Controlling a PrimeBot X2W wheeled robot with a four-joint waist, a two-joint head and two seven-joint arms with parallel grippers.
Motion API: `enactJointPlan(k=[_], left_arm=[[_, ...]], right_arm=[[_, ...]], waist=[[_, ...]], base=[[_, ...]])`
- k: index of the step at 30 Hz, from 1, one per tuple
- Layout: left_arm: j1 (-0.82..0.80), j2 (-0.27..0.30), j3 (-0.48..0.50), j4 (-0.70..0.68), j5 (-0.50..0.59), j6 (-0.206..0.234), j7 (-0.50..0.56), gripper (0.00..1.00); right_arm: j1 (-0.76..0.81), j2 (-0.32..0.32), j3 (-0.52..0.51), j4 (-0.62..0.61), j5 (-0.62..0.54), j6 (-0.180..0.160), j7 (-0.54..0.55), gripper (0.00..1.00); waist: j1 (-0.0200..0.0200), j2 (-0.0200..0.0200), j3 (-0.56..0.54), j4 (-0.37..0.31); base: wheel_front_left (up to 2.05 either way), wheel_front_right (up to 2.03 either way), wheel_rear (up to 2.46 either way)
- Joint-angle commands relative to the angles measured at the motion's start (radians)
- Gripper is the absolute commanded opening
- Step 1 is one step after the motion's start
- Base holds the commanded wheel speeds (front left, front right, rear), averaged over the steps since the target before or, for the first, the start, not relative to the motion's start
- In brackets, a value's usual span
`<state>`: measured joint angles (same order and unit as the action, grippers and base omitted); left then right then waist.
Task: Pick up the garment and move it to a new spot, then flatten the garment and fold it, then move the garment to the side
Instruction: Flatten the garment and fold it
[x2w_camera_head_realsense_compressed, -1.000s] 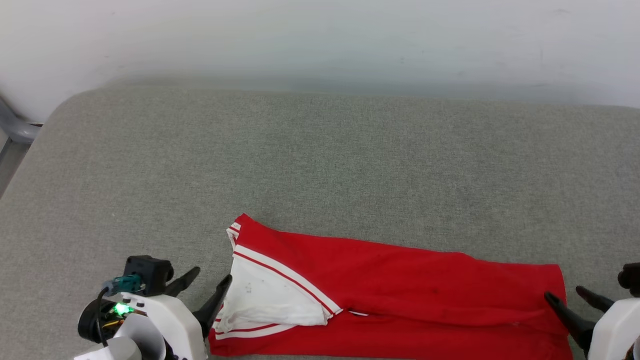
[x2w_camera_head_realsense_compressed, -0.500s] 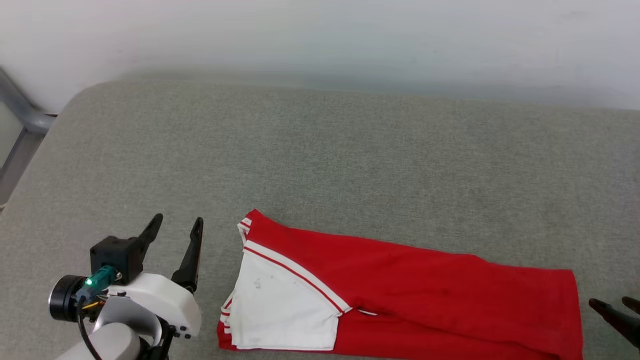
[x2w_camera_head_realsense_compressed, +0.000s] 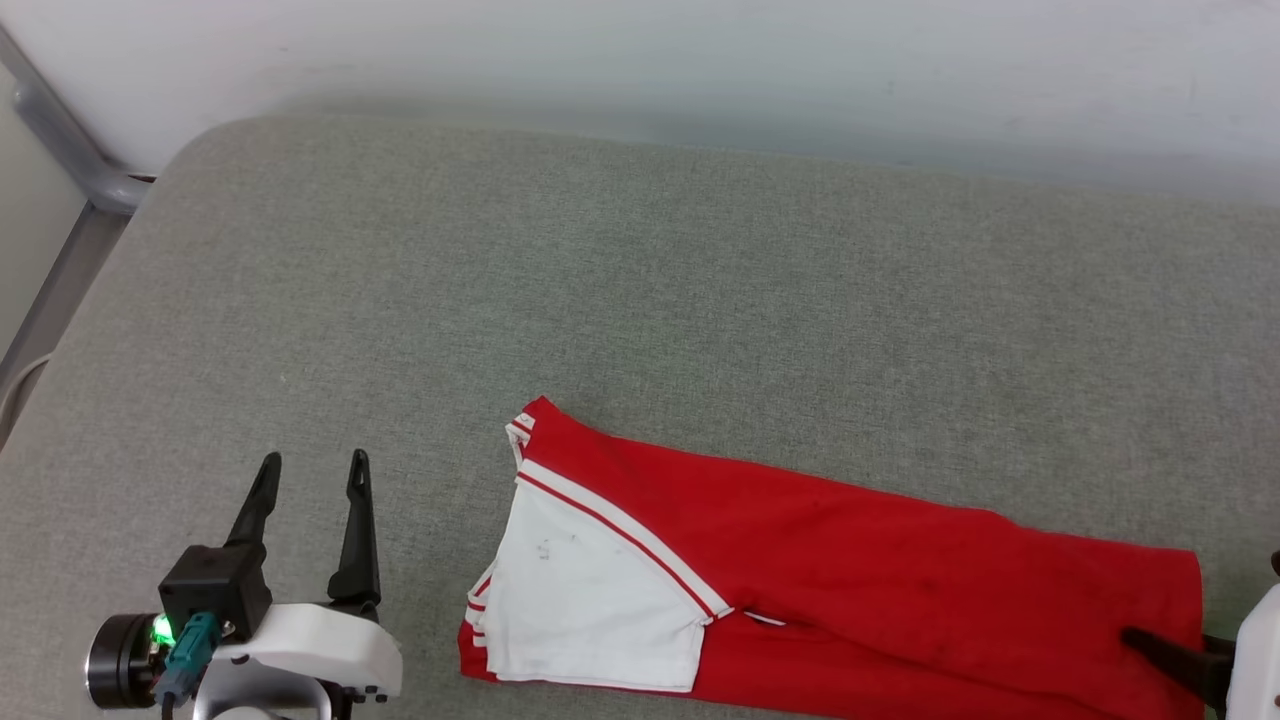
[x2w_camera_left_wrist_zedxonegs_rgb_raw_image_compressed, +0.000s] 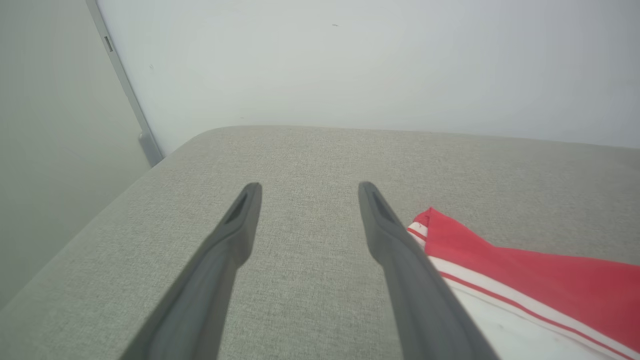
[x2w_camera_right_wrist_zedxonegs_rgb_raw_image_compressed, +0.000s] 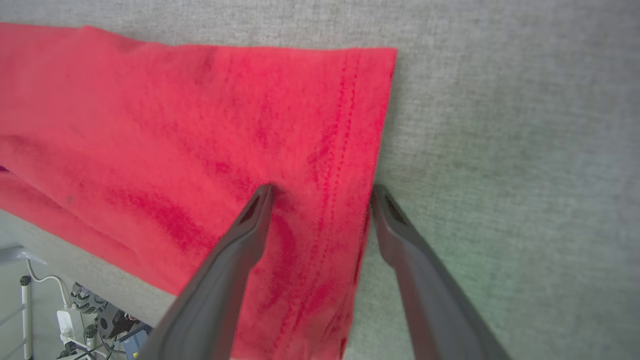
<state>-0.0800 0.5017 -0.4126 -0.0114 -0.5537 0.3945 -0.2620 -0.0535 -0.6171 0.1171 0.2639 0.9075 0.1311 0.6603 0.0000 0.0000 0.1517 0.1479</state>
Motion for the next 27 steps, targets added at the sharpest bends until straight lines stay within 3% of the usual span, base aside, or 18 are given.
enactJointPlan(k=[1, 7, 13, 14, 15, 16, 27], left_arm=[[0.016, -0.013, 0.017, 0.007, 0.013, -0.009, -0.004, 1.0], [0.054, -0.107, 0.122, 0.039, 0.116, -0.082, -0.003, 1.0], [0.075, -0.189, 0.189, 0.08, 0.209, -0.155, -0.003, 1.0], [0.077, -0.201, 0.2, 0.084, 0.221, -0.166, -0.003, 1.0], [0.077, -0.211, 0.211, 0.089, 0.233, -0.175, -0.003, 1.0], [0.079, -0.221, 0.22, 0.094, 0.245, -0.184, -0.003, 1.0], [0.104, -0.3, 0.307, 0.086, 0.36, -0.267, -0.003, 1.0]], right_arm=[[-0.005, 0.02, 0.021, 0.017, 0.013, -0.001, -0.002, 1.0], [-0.03, 0.061, 0.116, 0.063, 0.051, 0.001, -0.033, 1.0], [-0.041, 0.059, 0.213, 0.084, 0.081, 0.002, -0.06, 1.0], [-0.042, 0.054, 0.226, 0.085, 0.085, 0.002, -0.068, 0.85], [-0.045, 0.05, 0.235, 0.087, 0.088, 0.002, -0.076, 0.29], [-0.05, 0.042, 0.246, 0.089, 0.092, 0.002, -0.081, 0.0], [-0.077, -0.066, 0.268, 0.082, 0.142, -0.001, -0.212, 0.0]], waist=[[0.0, 0.0, 0.002, 0.003], [0.0, 0.0, 0.008, 0.013], [0.0, 0.0, 0.006, 0.017], [0.0, 0.0, 0.006, 0.017], [0.0, 0.0, 0.005, 0.016], [0.0, 0.0, 0.005, 0.016], [0.0, 0.0, -0.028, 0.002]], base=[[0.0, 0.0, 0.0], [0.0, 0.0, 0.0], [0.0, 0.0, 0.0], [0.0, 0.0, 0.0], [0.0, 0.0, 0.0], [0.0, 0.0, 0.0], [0.0, 0.0, 0.0]])
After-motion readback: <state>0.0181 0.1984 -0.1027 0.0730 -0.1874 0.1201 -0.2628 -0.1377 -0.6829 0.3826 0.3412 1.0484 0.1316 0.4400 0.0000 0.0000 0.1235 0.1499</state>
